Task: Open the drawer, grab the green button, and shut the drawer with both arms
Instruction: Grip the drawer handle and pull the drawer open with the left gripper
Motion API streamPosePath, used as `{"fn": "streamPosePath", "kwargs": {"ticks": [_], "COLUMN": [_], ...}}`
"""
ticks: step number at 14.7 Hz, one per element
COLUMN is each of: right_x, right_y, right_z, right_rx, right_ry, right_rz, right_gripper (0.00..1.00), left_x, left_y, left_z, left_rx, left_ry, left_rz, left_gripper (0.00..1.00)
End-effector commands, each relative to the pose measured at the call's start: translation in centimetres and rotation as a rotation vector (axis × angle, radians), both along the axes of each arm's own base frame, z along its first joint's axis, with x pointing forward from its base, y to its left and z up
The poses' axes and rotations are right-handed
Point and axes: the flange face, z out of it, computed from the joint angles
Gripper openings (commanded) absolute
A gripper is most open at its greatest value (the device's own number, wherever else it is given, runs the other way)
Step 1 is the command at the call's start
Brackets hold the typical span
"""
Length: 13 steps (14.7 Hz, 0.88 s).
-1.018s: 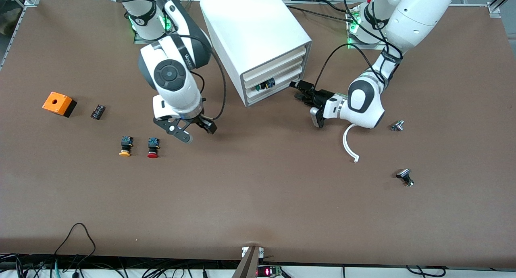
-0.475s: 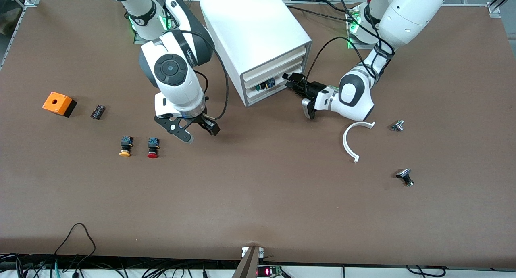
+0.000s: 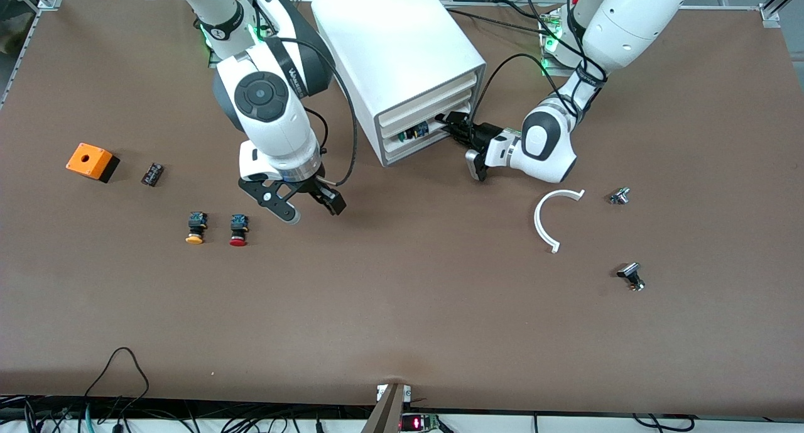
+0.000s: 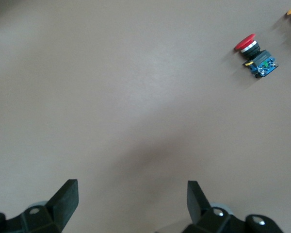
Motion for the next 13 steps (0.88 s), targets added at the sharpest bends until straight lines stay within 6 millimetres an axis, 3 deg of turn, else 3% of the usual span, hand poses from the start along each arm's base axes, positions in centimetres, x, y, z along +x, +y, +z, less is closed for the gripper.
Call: {"fn": "streamPosePath", "kwargs": {"ticks": [1,4,9,13], "right_x": [1.3,2.4,3.4,3.5], "right_y": [1.5,2.7,5.8,8.9], "right_z": [1.4,2.3,4.0,3.5], "right_rx": [0.038,0.081,0.189,0.259], "right_ry": [-0.046,-0.060,-0.076,-0.070], "right_rz": [-0.068,-0.142,-0.262,-0.330], "right_gripper": [0.99,0.99,0.99,0.99], "left_x": [-0.2,1.2,7.4,11.0], "left_y": [-0.1,0.4,3.9,6.3], "left_z": [0.3,0.7,1.1,0.9], "left_rx": [-0.014,-0.012,0.019,0.071], "left_ry": [-0.024,-0.037,-0.128,-0.170], "left_rz": [0.018,0.037,0.077,0.083], "left_gripper": [0.00,0.00,0.00,0.00]}}
